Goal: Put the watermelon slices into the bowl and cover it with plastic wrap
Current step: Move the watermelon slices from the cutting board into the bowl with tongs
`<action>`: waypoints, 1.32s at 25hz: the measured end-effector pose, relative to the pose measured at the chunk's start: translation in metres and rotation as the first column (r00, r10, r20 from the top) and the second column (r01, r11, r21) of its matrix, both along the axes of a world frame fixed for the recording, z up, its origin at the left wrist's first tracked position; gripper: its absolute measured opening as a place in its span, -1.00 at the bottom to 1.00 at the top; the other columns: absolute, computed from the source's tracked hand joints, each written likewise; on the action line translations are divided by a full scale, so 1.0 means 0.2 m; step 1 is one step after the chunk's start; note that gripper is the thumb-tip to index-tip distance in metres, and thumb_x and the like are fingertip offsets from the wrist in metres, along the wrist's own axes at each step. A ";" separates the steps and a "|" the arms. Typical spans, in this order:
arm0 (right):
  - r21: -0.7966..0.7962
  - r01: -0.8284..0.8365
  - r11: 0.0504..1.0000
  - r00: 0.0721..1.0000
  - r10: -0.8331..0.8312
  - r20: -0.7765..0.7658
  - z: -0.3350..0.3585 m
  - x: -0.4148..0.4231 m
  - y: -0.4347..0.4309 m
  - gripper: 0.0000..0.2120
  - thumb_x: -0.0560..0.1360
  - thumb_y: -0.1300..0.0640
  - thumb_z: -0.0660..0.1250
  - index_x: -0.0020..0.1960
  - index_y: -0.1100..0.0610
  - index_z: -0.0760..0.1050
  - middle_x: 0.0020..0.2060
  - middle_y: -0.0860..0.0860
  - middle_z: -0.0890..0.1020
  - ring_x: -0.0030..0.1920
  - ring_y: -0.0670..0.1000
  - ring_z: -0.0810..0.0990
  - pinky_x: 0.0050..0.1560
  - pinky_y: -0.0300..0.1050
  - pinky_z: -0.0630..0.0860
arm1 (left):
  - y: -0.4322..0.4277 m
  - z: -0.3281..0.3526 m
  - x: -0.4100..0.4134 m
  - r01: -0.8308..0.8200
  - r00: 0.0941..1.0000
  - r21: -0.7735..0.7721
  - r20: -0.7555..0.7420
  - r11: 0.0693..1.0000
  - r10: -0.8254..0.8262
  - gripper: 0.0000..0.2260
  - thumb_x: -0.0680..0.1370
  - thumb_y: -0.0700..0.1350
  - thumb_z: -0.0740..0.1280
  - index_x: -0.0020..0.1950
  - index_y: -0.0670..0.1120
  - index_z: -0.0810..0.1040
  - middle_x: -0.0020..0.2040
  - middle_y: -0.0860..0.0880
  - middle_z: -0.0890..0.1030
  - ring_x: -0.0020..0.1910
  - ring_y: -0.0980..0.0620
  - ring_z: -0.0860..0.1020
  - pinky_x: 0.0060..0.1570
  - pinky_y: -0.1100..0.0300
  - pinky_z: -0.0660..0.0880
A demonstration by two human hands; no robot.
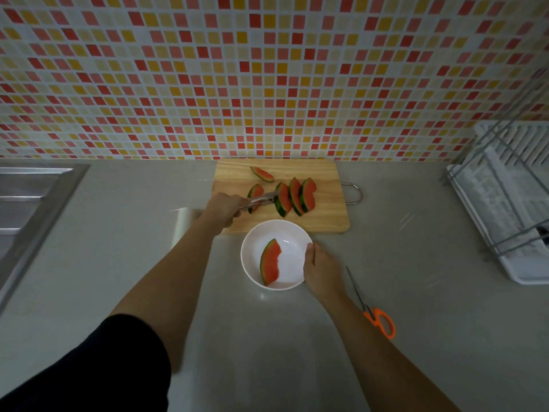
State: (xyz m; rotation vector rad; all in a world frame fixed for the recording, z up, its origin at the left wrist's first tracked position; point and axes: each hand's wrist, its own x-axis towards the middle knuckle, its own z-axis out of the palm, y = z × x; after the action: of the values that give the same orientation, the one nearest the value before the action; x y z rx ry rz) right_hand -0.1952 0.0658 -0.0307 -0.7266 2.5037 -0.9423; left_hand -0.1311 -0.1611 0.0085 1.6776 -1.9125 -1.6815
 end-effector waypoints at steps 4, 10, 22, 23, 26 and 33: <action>-0.006 0.000 1.000 1.000 0.000 0.008 0.00 0.00 0.00 -0.60 0.63 0.04 -0.04 0.10 0.25 0.48 0.00 0.18 0.63 -0.01 0.13 0.57 -0.12 -0.12 0.45 | -0.02 -0.04 0.01 -0.041 0.987 0.157 -0.146 0.987 0.064 -0.82 0.51 -0.10 0.34 -0.20 -0.19 0.62 -0.44 -0.06 0.36 -0.68 0.14 0.17 -0.67 0.43 0.07; 0.000 -0.006 1.000 1.000 0.006 0.012 -0.01 0.00 -0.01 -0.59 0.63 0.02 -0.05 0.13 0.22 0.48 0.01 0.16 0.63 -0.01 0.10 0.58 -0.13 -0.15 0.47 | 0.01 -0.02 -0.05 0.041 0.997 -0.006 -0.068 0.999 -0.042 -0.80 0.46 -0.06 0.41 -0.25 -0.18 0.59 -0.40 -0.05 0.41 -0.56 0.06 0.24 -0.59 0.30 0.15; -0.058 0.036 0.998 0.998 -0.032 0.054 -0.03 0.00 0.00 -0.57 0.62 0.01 -0.03 0.05 0.24 0.52 -0.06 0.17 0.63 -0.04 0.15 0.58 -0.12 -0.06 0.48 | 0.11 0.15 0.10 -0.003 1.000 -0.330 -0.013 0.944 -0.001 -0.80 0.47 -0.09 0.41 -0.35 -0.08 0.59 -0.42 -0.02 0.47 -0.46 0.03 0.37 -0.42 0.24 0.33; -0.070 0.052 0.996 0.996 -0.047 0.073 -0.03 0.00 0.00 -0.56 0.62 0.00 -0.04 0.02 0.25 0.53 -0.09 0.17 0.63 -0.05 0.15 0.58 -0.12 -0.06 0.48 | 0.14 0.18 0.18 -0.027 0.999 -0.327 -0.043 0.945 0.014 -0.83 0.47 -0.08 0.42 -0.33 -0.06 0.62 -0.43 0.00 0.49 -0.48 0.05 0.38 -0.46 0.27 0.33; -0.083 0.081 0.993 0.991 -0.071 0.114 -0.03 0.00 0.00 -0.53 0.62 -0.01 -0.04 -0.11 0.25 0.53 -0.18 0.17 0.62 -0.09 0.17 0.58 -0.17 -0.11 0.39 | 0.29 0.23 0.42 0.004 0.998 -0.272 -0.063 0.962 -0.022 -0.80 0.43 -0.08 0.43 -0.37 -0.10 0.65 -0.46 -0.04 0.50 -0.61 0.11 0.34 -0.61 0.35 0.26; -0.063 0.049 0.997 0.999 -0.048 0.012 -0.02 -0.01 -0.01 -0.54 0.63 0.04 -0.04 -0.09 0.29 0.53 -0.11 0.24 0.64 -0.10 0.18 0.56 -0.17 -0.15 0.30 | 0.62 0.12 0.38 0.414 0.894 -0.437 0.362 0.799 -0.265 -0.74 0.53 -0.08 0.31 -0.16 -0.25 0.67 -0.36 -0.06 0.52 -0.38 0.02 0.47 -0.51 0.35 0.27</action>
State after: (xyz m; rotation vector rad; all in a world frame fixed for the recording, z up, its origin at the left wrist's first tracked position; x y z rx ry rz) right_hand -0.1966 0.0641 -0.0351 -0.6816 2.5028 -1.0437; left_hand -0.0552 -0.0376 0.0320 1.4737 -2.6336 -0.8908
